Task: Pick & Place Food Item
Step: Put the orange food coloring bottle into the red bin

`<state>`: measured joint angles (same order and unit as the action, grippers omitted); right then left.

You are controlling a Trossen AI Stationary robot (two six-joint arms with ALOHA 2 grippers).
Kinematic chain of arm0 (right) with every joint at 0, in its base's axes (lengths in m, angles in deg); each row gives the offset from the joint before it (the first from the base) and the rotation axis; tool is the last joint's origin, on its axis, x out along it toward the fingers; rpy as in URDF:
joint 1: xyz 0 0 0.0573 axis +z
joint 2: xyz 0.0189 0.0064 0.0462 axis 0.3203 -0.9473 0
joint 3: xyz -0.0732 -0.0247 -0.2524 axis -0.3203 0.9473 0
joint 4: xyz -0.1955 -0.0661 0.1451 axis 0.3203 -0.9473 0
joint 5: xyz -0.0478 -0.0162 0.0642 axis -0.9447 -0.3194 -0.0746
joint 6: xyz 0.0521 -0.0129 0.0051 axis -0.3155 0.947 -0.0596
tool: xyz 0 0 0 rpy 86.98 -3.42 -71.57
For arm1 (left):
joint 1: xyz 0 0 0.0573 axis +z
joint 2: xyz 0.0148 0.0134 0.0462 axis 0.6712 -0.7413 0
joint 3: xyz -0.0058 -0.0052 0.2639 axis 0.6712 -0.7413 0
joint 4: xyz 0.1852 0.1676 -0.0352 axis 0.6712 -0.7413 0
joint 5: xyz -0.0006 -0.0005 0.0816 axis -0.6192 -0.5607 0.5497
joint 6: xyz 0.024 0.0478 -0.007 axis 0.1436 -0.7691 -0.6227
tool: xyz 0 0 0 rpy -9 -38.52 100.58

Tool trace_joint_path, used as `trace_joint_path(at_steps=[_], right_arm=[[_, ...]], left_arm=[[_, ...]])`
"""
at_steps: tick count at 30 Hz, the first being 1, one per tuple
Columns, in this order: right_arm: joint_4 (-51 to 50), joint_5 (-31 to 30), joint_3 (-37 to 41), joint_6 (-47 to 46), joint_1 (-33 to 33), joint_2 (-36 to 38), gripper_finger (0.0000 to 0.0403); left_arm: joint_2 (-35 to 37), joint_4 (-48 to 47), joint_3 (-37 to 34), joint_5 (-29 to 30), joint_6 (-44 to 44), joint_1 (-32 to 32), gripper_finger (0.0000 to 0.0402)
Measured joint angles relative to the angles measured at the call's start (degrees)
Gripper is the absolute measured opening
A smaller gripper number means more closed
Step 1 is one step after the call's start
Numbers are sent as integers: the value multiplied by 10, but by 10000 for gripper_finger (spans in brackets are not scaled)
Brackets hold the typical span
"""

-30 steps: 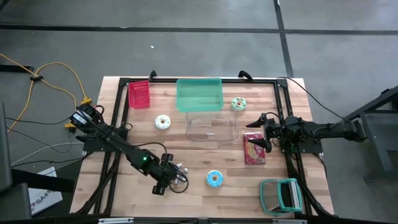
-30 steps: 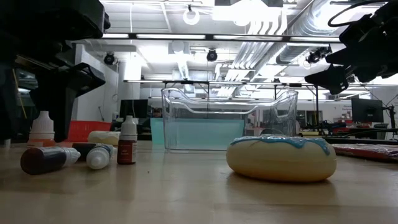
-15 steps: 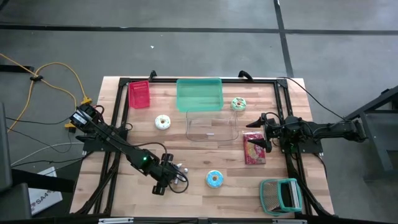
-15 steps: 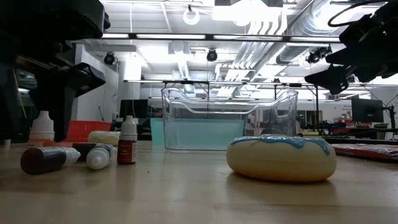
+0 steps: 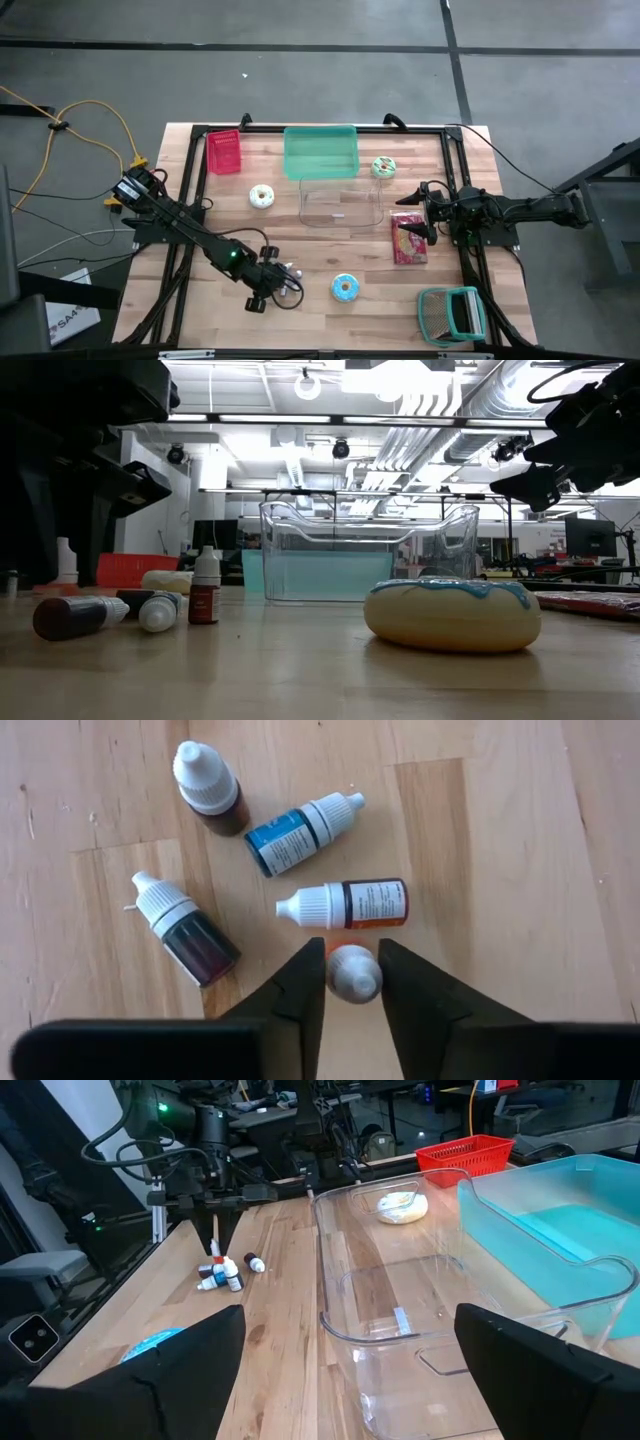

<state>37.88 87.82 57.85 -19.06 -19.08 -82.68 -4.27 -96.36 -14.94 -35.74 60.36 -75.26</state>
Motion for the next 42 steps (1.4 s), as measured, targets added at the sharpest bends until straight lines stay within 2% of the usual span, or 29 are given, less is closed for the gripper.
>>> trace_joint_path(at_steps=[4,18,24,34,42], right_arm=[[0,0,0,0,0,0,350],[0,0,0,0,0,0,350],[0,0,0,0,0,0,350],[0,0,0,0,0,0,350],[0,0,0,0,0,0,350]], left_arm=[[0,0,0,0,0,0,65],[7,-6,-1,-3,-1,0,62],[70,-50,6,-2,0,14,61],[214,-136,9,4,-3,64,61],[227,-154,9,19,-28,72,61]])
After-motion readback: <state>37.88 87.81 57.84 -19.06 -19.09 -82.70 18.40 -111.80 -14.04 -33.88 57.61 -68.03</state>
